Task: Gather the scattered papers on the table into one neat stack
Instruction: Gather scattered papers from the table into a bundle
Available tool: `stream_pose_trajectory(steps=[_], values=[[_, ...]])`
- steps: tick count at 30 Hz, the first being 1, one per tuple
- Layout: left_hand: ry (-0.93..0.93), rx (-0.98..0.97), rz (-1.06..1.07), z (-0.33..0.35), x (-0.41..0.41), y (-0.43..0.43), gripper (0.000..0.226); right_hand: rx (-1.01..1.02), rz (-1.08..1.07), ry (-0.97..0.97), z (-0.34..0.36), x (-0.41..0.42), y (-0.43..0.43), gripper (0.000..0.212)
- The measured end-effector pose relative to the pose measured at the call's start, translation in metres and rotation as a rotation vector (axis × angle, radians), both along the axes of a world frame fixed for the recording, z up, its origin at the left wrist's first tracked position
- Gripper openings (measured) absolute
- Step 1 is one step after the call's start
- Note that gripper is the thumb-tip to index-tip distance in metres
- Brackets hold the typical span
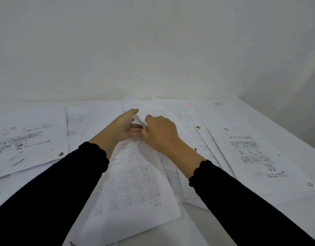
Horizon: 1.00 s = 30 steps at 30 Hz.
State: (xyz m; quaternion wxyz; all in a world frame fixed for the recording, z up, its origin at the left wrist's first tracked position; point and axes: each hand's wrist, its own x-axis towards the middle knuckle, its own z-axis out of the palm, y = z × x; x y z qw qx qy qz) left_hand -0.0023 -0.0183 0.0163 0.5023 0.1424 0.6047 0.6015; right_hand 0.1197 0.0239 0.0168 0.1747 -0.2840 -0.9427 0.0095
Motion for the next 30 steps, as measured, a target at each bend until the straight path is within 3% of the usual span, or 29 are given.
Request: stream_pose_trajectory(steps=[7, 10, 14, 20, 26, 30], values=[[0.246, -0.136, 0.048, -0.013, 0.001, -0.005, 0.011, -0.349, 0.030, -0.059, 0.000, 0.009, -0.004, 0.050], [0.298, -0.109, 0.034, -0.014, 0.007, -0.003, 0.020, -0.476, -0.054, 0.061, 0.002, 0.018, 0.011, 0.048], [0.402, -0.146, -0.016, -0.013, 0.014, -0.001, 0.040, -0.325, -0.369, 0.039, -0.004, 0.046, 0.051, 0.031], [0.430, -0.171, -0.046, -0.014, 0.023, -0.002, 0.046, -0.354, -0.831, -0.219, -0.020, 0.088, 0.094, 0.063], [0.435, -0.181, -0.041, -0.019, 0.026, -0.003, 0.058, -0.500, -0.958, -0.185, -0.036, 0.099, 0.104, 0.055], [0.408, -0.129, -0.039, -0.022, 0.030, -0.001, 0.057, -0.381, -0.885, -0.226, -0.039, 0.095, 0.099, 0.044]])
